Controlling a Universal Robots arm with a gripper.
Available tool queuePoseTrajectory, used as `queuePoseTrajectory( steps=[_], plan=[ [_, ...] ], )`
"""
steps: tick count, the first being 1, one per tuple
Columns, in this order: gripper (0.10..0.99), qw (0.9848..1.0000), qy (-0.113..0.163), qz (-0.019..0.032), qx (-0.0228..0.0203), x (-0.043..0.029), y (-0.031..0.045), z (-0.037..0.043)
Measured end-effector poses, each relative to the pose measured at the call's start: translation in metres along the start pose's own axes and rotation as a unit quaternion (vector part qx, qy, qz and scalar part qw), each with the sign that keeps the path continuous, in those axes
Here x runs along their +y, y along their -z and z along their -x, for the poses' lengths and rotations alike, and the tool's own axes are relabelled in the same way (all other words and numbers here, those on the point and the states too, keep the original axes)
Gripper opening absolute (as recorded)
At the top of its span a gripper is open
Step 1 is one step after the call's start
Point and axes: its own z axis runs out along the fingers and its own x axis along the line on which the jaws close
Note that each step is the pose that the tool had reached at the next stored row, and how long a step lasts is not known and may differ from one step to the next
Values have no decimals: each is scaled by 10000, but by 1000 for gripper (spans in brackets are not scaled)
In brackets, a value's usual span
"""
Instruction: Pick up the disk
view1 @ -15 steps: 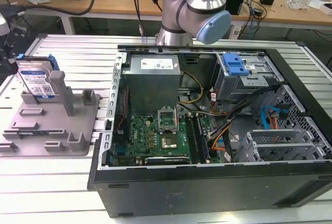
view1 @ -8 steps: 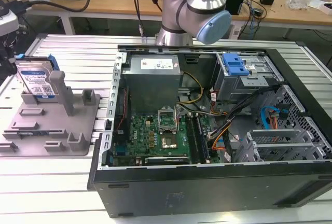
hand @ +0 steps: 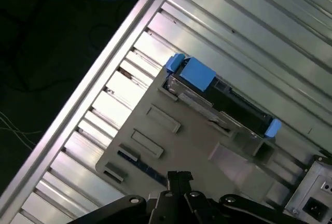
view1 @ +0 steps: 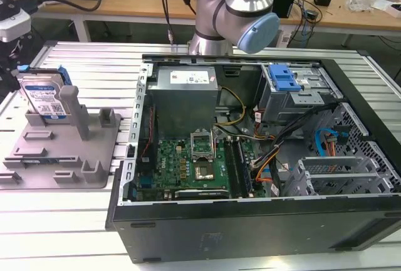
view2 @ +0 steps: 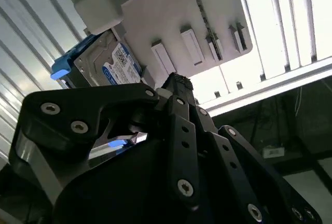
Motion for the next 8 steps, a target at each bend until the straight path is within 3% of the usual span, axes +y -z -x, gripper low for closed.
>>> queuePoseTrajectory(
  steps=[2, 3, 6, 8],
  plan=[
    [114, 9996, 294, 0, 11, 0, -3, 0],
    [235, 9986, 534, 0, 20, -1, -7, 0],
    [416, 9955, 949, 0, 36, 0, -12, 0],
    [541, 9908, 1349, -1, 52, -1, -17, 0]
  ],
)
